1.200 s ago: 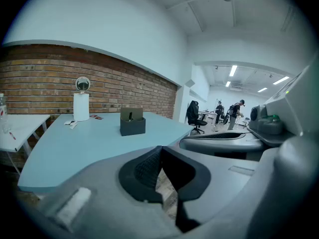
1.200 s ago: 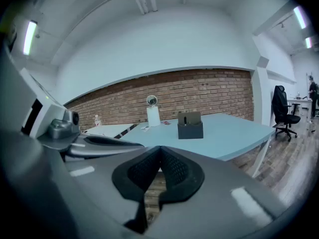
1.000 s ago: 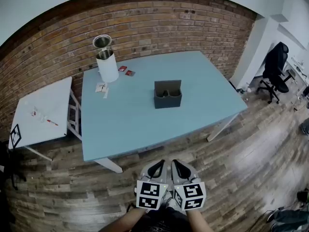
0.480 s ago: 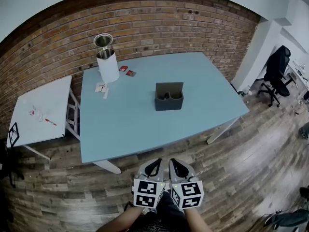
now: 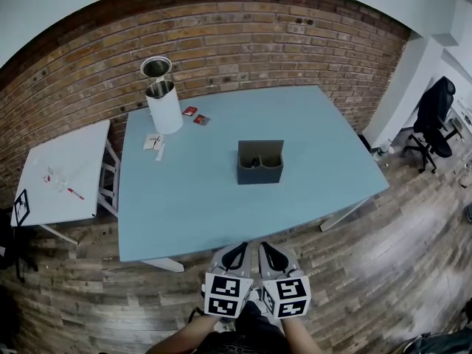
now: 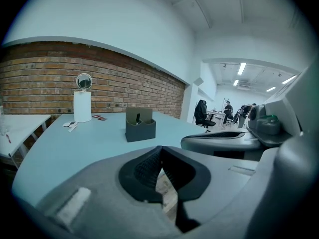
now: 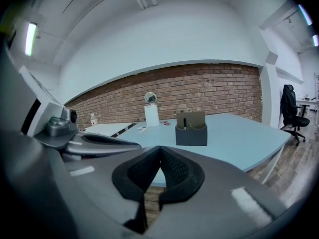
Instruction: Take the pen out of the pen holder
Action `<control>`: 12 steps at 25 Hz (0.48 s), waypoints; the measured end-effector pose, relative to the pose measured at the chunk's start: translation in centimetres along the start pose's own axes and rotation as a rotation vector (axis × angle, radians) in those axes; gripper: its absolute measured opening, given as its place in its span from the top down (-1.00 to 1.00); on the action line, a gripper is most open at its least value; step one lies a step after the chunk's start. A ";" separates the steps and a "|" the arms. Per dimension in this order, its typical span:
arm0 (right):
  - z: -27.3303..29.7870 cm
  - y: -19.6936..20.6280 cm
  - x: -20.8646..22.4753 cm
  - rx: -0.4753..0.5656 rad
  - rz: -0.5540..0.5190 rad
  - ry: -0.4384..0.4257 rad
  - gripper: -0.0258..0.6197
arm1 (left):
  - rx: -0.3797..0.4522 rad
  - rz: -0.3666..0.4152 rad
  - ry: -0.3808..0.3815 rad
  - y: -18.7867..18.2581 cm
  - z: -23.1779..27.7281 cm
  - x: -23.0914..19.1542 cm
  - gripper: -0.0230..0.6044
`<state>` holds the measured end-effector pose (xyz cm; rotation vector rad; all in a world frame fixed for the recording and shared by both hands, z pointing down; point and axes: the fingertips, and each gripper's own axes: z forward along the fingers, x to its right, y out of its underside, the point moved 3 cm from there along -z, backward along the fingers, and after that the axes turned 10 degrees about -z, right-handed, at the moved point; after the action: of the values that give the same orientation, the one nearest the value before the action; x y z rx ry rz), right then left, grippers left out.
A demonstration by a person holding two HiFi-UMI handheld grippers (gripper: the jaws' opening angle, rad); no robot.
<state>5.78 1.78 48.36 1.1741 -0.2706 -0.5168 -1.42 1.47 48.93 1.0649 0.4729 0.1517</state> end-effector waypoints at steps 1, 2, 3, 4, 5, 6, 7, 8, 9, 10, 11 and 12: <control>0.5 -0.1 0.4 -0.002 -0.001 -0.004 0.91 | -0.003 -0.001 -0.003 -0.2 0.6 -0.2 0.93; 1.1 -0.2 0.8 -0.003 -0.001 -0.008 0.91 | -0.005 -0.003 -0.006 -0.4 1.2 -0.3 0.93; 1.6 -0.3 1.2 -0.004 -0.001 -0.012 0.91 | -0.007 -0.005 -0.008 -0.6 1.8 -0.5 0.93; 2.1 -0.4 1.6 -0.004 0.000 -0.015 0.91 | -0.009 -0.007 -0.010 -0.8 2.4 -0.6 0.93; 2.6 -0.5 2.0 -0.005 0.001 -0.018 0.91 | -0.011 -0.007 -0.011 -1.0 3.0 -0.7 0.93; 3.0 -0.5 2.4 -0.007 0.002 -0.020 0.91 | -0.013 -0.007 -0.013 -1.2 3.5 -0.8 0.93; 3.5 -0.6 2.8 -0.009 0.003 -0.023 0.91 | -0.015 -0.006 -0.014 -1.5 4.1 -0.9 0.93; 4.0 -0.7 3.2 -0.011 0.004 -0.027 0.91 | -0.017 -0.004 -0.016 -1.7 4.6 -1.0 0.93; 4.5 -0.8 3.5 -0.011 0.005 -0.031 0.91 | -0.019 -0.003 -0.019 -1.9 5.1 -1.2 0.93; 4.9 -0.8 3.9 -0.012 0.005 -0.035 0.91 | -0.022 -0.003 -0.023 -2.1 5.6 -1.3 0.93; 5.3 -0.9 4.2 -0.014 0.005 -0.040 0.91 | -0.024 -0.004 -0.026 -2.3 6.1 -1.4 0.93; 5.7 -0.9 4.5 -0.015 0.005 -0.045 0.91 | -0.025 -0.005 -0.030 -2.4 6.5 -1.5 0.93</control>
<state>6.78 -5.36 49.36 1.1476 -0.3079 -0.5401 -0.14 -5.47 49.89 1.0406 0.4450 0.1367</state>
